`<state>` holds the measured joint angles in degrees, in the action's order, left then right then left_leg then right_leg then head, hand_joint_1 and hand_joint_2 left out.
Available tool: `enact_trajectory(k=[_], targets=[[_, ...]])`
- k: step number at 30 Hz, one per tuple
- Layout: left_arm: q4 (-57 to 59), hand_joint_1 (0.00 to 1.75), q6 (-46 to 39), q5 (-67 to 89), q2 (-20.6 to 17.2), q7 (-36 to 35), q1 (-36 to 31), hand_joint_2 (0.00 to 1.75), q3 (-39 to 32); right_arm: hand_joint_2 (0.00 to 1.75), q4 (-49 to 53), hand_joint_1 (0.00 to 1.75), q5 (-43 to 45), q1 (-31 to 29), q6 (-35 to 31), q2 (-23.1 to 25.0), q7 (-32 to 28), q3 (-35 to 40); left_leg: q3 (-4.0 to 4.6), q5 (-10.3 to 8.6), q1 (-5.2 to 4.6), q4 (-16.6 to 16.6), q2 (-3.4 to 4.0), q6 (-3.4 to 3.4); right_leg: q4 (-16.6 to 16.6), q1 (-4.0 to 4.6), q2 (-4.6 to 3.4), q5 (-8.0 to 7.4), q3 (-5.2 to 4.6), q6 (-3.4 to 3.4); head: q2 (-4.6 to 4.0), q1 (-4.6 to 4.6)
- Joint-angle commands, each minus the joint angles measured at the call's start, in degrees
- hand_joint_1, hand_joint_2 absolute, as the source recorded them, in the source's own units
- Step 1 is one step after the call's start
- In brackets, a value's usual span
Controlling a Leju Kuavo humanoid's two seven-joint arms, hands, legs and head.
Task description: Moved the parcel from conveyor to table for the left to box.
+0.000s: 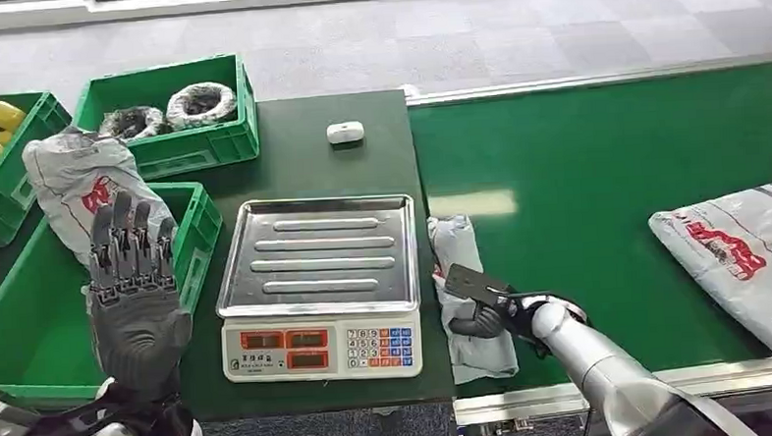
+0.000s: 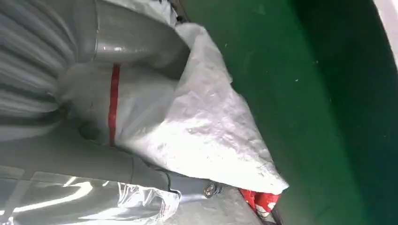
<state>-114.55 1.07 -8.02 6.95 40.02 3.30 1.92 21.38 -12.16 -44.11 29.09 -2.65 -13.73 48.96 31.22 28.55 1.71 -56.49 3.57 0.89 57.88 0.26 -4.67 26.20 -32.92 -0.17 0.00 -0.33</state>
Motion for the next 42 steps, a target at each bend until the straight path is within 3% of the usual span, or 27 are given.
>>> enact_trajectory(k=[1,2,4,5,6,8,9,15,20,23,27,30,42], targets=[[-2.4,0.0,-0.73,1.05,1.41,-0.02,4.38,1.75,-1.24,1.75,7.22,1.75,5.51,-1.19,-5.43,4.93,-3.69,-4.52,-0.2,-0.04,-0.01,0.32,-0.02,0.01,-0.04,-0.05,-0.07,-0.01,-0.04,-0.08,0.0,0.02],[-3.1,0.0,-0.84,1.17,1.71,-0.02,5.1,1.75,-1.8,1.75,9.91,1.75,7.2,-2.13,-7.24,3.86,-3.63,-3.8,-0.22,-0.01,0.03,0.27,0.05,-0.05,0.03,-0.05,-0.32,-0.01,-0.13,-0.07,0.0,0.0],[-7.19,0.0,-0.76,2.22,4.01,-0.02,8.6,1.75,-4.48,1.75,24.13,1.75,3.98,-2.39,-20.65,1.41,-0.27,-8.63,-0.23,-0.1,-0.05,0.5,-0.28,-0.09,0.09,-0.17,-0.13,0.02,-0.25,-0.15,0.0,0.0],[-7.78,0.0,-0.33,2.17,4.21,-0.02,9.23,1.75,-4.72,1.75,26.9,1.75,4.17,-2.45,-19.63,0.88,2.11,-9.21,-0.05,-0.04,0.0,0.36,0.1,-0.15,0.21,-0.14,-0.64,-0.06,-0.57,-0.15,0.0,0.02],[-9.02,0.0,-0.07,2.7,5.06,-0.02,10.44,1.75,-5.38,1.75,34.43,1.75,1.13,-0.82,-24.68,0.41,3.65,-12.1,0.07,-0.03,-0.06,0.34,0.05,-0.18,0.32,-0.2,-0.56,-0.05,-0.72,-0.18,0.0,0.0],[-9.46,0.0,0.22,2.96,5.57,-0.02,11.01,1.75,-5.41,1.75,40.36,1.75,-0.82,0.36,-26.24,-0.06,6.14,-13.68,0.43,-0.26,-0.03,0.44,-0.08,-0.43,0.24,-0.16,-0.49,-0.18,-0.99,-0.33,0.0,-0.06],[-9.1,0.0,0.15,3.23,6.16,-0.02,10.99,1.75,-5.37,1.75,46.55,1.75,-4.89,2.14,-31.58,0.16,6.22,-16.07,0.47,-0.33,-0.05,0.45,-0.39,-0.49,0.27,-0.18,-0.15,-0.14,-1.05,-0.38,0.0,-0.06],[-5.61,0.0,1.04,3.28,7.02,-0.02,8.86,1.75,-5.44,1.75,55.88,1.75,-15.82,1.88,-35.46,3.89,11.17,-21.78,0.98,-0.98,-0.03,0.65,-2.72,0.14,0.12,-0.12,2.12,0.15,-0.94,-0.54,0.0,-0.09],[-4.71,0.0,1.16,3.23,7.04,-0.02,8.02,1.75,-5.54,1.75,55.76,1.75,-18.33,0.88,-35.99,5.18,12.05,-22.27,1.29,-1.1,-0.14,0.63,-3.41,0.58,0.08,-0.2,2.89,0.2,-0.92,-0.43,0.0,-0.07],[-2.11,0.0,2.11,2.31,6.68,-0.02,6.59,1.75,-5.49,1.75,52.11,1.75,-26.02,-0.84,-36.65,8.6,12.7,-22.7,1.35,-1.1,-0.21,0.5,-3.4,0.62,0.07,-0.28,2.87,0.17,-0.91,-0.44,0.0,-0.07],[4.14,0.0,3.15,1.35,5.76,-0.02,1.89,1.75,-4.13,1.75,38.28,1.75,-34.2,-7.06,-34.41,15.86,13.42,-20.32,1.36,-1.11,-0.39,0.44,-3.33,0.6,0.11,-0.47,2.85,0.13,-0.9,-0.31,0.0,-0.07],[9.88,0.0,3.38,1.04,5.04,-0.02,-2.88,1.75,-1.88,1.75,23.87,1.75,-34.4,-12.02,-32.88,20.9,8.82,-18.71,1.24,-1.14,-0.48,0.51,-3.3,0.63,0.1,-0.55,2.8,0.1,-0.83,-0.32,0.0,-0.09],[9.49,0.0,2.97,0.8,4.67,-0.02,-2.53,1.75,-1.53,1.75,21.04,1.75,-34.04,-13.06,-34.24,20.82,7.22,-19.13,1.12,-1.29,-0.45,0.42,-3.8,0.54,0.04,-0.5,3.25,0.12,-0.8,-0.21,0.0,-0.07]])
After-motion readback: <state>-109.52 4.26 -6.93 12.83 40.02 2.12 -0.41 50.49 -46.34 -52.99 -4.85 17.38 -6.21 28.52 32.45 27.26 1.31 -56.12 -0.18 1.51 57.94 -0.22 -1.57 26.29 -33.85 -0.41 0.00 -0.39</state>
